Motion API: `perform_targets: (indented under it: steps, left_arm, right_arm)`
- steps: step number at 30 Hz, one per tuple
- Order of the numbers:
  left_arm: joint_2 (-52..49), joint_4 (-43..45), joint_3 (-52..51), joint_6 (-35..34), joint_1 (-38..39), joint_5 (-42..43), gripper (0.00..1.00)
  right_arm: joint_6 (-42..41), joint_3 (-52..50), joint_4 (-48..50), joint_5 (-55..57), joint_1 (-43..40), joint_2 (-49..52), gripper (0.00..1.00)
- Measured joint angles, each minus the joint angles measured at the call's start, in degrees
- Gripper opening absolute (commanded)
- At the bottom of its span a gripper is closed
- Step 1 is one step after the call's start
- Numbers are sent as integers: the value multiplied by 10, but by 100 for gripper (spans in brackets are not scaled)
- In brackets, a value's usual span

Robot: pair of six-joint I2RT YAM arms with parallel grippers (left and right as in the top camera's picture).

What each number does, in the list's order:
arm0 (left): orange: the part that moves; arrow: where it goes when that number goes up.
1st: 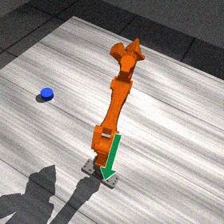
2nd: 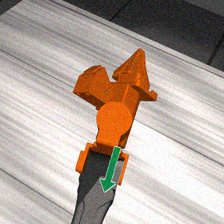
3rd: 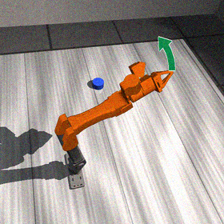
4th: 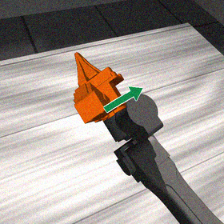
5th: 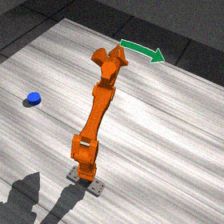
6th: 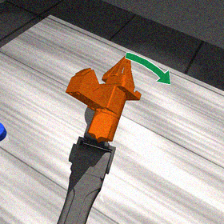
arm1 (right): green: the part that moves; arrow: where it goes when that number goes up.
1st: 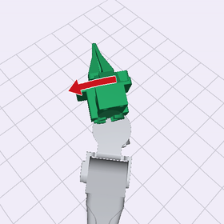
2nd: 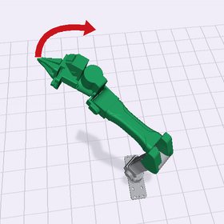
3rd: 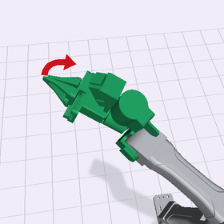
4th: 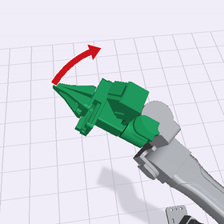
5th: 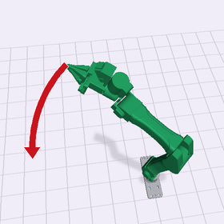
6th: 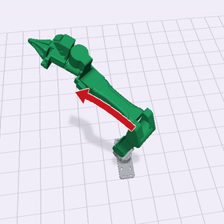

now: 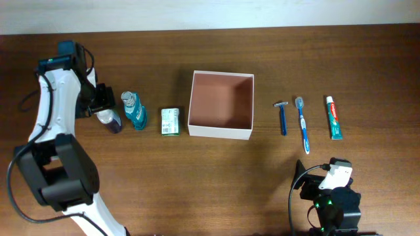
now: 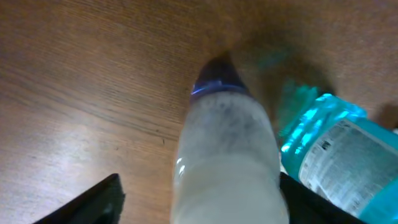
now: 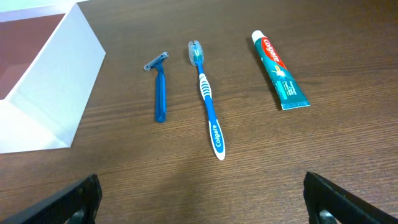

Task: Pack container
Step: 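Reach the left gripper to the foam soap pump bottle and grasp it, then lift the soap bottle with the left gripper and place it in the pink box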

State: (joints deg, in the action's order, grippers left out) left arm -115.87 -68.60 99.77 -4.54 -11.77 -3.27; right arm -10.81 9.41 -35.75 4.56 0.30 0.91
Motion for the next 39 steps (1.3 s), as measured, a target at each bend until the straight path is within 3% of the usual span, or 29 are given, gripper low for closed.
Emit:
perform_targets:
  steps: [4,13,21,27,34,39]
  left_arm:
    - [-4,1,1,3,0,-7,42]
    - [-4,-41,9,11,0,-19,17]
    - [17,-124,104,10,0,-21,5]
    - [112,-171,187,10,22,-17,1]
    - [240,-175,209,5,169,0,1]
    - [240,-134,208,-2,280,3,1]
  right_arm:
    - [0,0,0,0,0,0,99]
    - [0,0,0,0,0,0,99]
    - [0,0,0,0,0,0,99]
    - [0,0,0,0,0,0,99]
    - [0,0,0,0,0,0,99]
    - [0,0,0,0,0,0,99]
